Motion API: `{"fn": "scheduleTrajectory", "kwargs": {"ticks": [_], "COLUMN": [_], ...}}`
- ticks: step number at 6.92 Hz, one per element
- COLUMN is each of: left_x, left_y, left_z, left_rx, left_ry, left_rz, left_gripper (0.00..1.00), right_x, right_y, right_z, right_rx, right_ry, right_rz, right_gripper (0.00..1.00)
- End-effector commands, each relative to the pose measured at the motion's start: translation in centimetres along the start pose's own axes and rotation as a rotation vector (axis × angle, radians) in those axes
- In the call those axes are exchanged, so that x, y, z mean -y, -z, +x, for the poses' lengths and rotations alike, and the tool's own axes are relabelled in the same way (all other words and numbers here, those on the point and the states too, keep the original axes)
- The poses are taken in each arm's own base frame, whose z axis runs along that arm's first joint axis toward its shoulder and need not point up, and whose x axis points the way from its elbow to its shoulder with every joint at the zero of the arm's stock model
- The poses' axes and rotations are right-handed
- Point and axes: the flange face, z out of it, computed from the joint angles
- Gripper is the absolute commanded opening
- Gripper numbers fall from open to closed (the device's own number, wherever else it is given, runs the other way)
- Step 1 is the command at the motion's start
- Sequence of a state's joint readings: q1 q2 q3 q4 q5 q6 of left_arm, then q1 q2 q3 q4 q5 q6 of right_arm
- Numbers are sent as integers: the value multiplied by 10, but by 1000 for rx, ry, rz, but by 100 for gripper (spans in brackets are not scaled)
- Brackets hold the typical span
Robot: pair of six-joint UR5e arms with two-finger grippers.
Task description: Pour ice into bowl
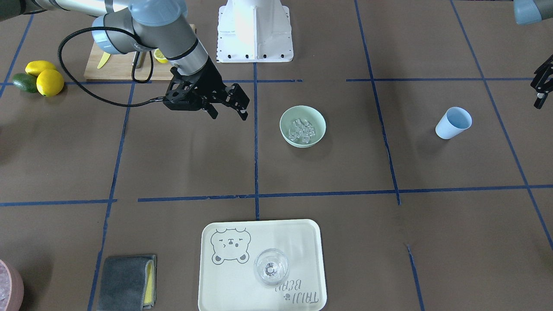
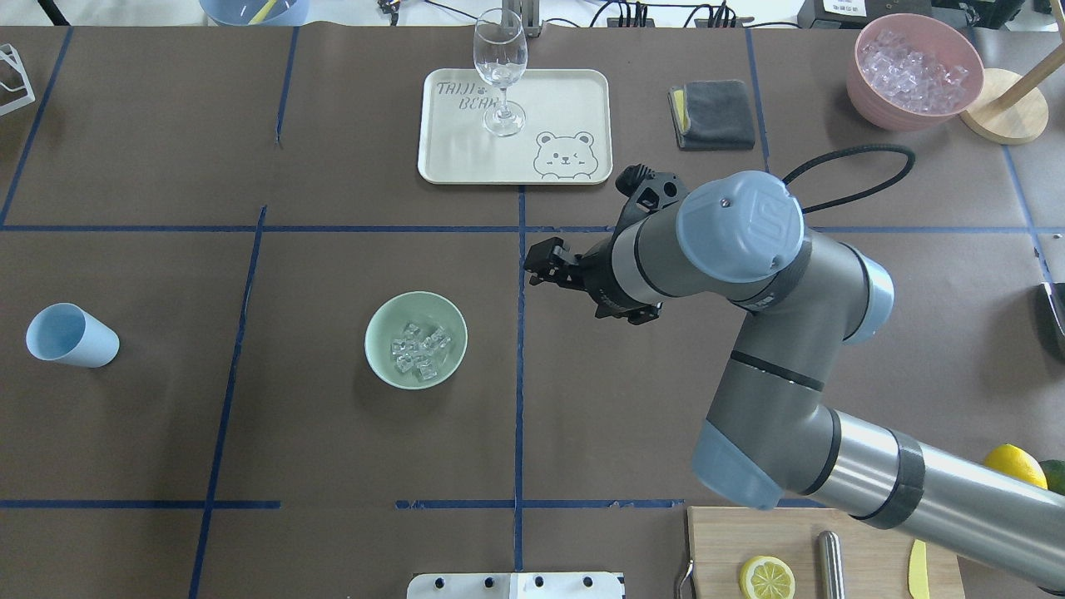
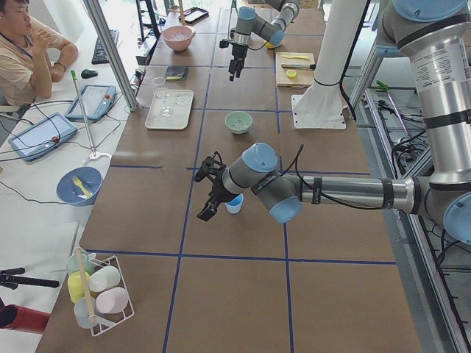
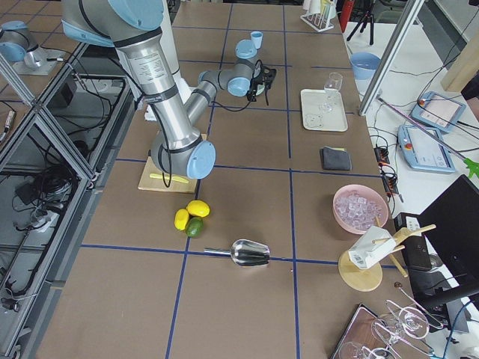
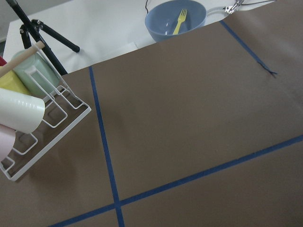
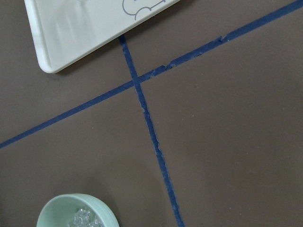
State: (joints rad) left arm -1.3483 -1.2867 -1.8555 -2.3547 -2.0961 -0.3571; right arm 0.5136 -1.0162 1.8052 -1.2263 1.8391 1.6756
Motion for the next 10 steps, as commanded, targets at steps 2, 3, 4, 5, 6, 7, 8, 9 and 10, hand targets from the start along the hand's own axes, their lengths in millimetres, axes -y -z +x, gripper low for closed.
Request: {"fn": "scheduleTrajectory", "kwargs": {"ticks": [2, 3, 4, 5, 6, 7, 8, 9, 10], "left_x": [36, 35, 47, 44, 43, 39, 37, 38, 37], "left_y": [-4, 9, 24, 20, 18, 15, 15, 16, 16], "left_z": [-7, -35, -45, -47, -49, -53, -52, -52, -52], "left_rx": [-23, -2, 2, 0, -1, 2, 0, 0, 0], "left_ry": [118, 101, 80, 71, 79, 86, 87, 87, 85], "left_rz": [-327, -401, -389, -394, -399, -409, -411, -409, -409], "left_gripper": [100, 100, 100, 100, 100, 100, 100, 100, 100], "right_x": [-55, -64, -64, -62, -63, -76, -79, -83, -84], "right_y": [-55, -76, -95, -114, -130, -136, -143, -146, -144], "right_z": [-63, -73, -95, -102, -94, -101, -95, -91, -95], "right_rx": [-51, -81, -105, -149, -191, -204, -232, -238, -232], "right_ry": [4, 24, 51, 61, 94, 136, 141, 142, 144], "right_rz": [7, 22, 30, 33, 29, 21, 18, 9, 3], "right_gripper": [100, 100, 100, 100, 100, 100, 75, 29, 0]}}
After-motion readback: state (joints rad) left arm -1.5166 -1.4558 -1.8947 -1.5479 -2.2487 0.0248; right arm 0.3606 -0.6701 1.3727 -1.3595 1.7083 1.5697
